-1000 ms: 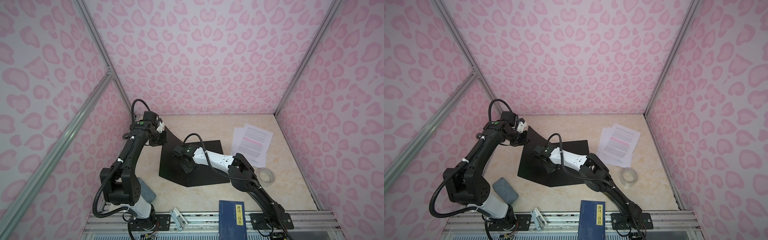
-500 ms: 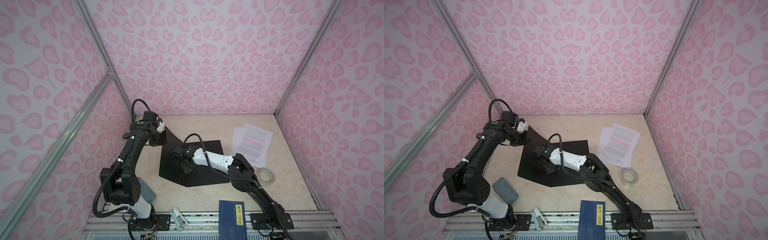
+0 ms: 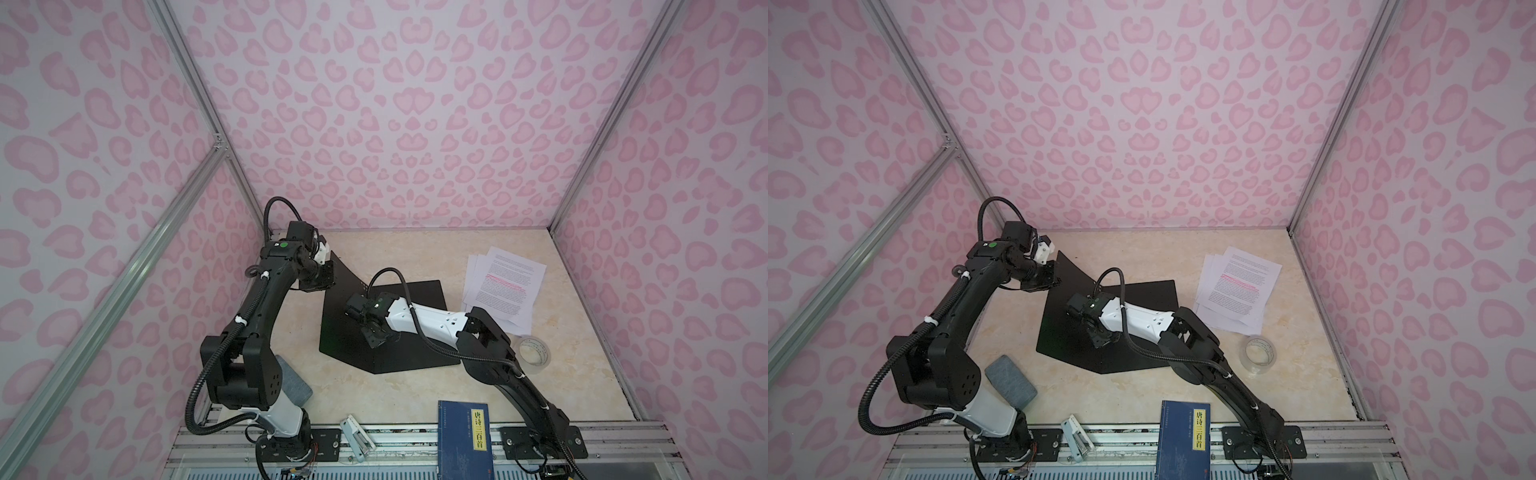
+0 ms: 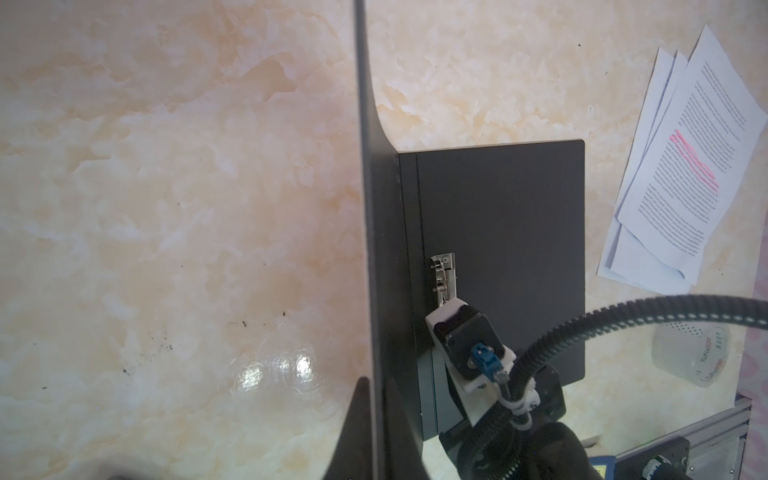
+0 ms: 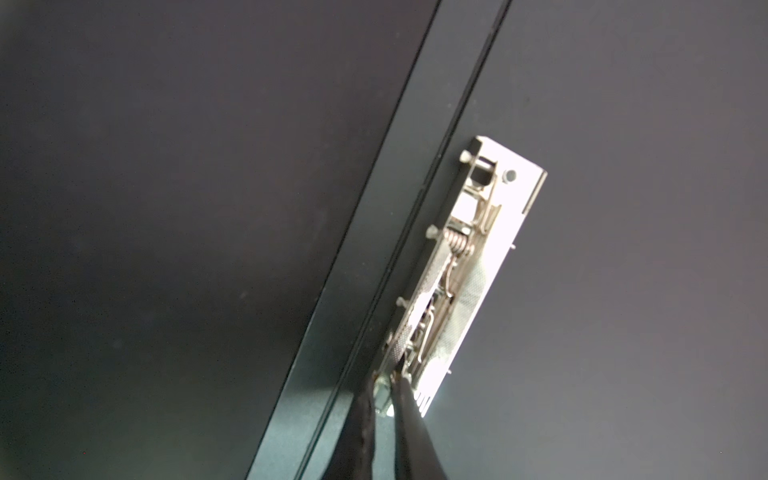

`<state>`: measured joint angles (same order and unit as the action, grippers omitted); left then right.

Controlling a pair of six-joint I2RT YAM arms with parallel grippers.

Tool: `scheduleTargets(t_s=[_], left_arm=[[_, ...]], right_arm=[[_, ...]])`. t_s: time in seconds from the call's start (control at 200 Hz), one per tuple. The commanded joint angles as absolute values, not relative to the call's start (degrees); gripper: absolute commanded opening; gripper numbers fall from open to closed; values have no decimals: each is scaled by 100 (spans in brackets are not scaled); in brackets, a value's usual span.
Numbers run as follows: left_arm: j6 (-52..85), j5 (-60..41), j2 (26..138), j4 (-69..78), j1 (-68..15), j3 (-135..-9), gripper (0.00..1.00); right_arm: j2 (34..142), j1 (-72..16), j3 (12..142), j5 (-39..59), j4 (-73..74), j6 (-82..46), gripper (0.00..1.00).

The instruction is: Put the files into the folder

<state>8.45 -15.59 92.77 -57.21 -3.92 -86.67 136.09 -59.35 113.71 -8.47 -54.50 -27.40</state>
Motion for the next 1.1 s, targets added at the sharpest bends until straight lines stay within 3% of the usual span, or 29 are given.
scheduleTargets(t_s=[0.0,0.58,1.095], left_arm=[[694,-1408,9290,-6025,-396,-8728,3],[641,-1446,9360,-6056,-396,-8742,3],[641,-1512,9414,-6090,-402,-8815,3]], right_arm=[[13764,-5880,11264,-946,-5730,-2777,11],[13751,-5875,11410,-703,-5672,-2828,17],[13614,-5862,11047,-474,-5299,-3018,16]])
